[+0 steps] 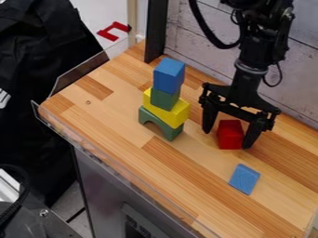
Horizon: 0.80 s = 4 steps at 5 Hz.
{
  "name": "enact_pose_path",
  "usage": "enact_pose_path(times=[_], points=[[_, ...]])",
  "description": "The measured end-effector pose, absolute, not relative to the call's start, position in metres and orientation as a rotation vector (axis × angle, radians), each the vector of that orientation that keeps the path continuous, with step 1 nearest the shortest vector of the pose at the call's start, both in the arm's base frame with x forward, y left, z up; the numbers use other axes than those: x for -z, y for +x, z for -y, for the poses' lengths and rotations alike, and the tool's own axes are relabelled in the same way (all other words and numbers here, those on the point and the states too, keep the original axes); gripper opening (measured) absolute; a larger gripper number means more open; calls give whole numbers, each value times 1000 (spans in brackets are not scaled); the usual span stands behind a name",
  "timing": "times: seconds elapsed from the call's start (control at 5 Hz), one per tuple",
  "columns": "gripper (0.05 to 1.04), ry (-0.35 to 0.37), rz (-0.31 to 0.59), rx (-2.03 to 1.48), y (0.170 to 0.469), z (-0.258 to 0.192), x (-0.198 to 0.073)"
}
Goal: Put the red block on top of the arch.
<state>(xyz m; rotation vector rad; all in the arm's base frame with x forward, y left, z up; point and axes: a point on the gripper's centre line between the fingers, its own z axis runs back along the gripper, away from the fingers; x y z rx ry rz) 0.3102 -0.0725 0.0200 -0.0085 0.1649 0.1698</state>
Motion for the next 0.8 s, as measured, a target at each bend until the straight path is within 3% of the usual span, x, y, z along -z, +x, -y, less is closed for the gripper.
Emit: enact_pose_path(times=[0.6, 0.8], points=[[963, -8, -183, -158, 310, 79, -11], [687, -1, -201, -172, 308, 79, -7]])
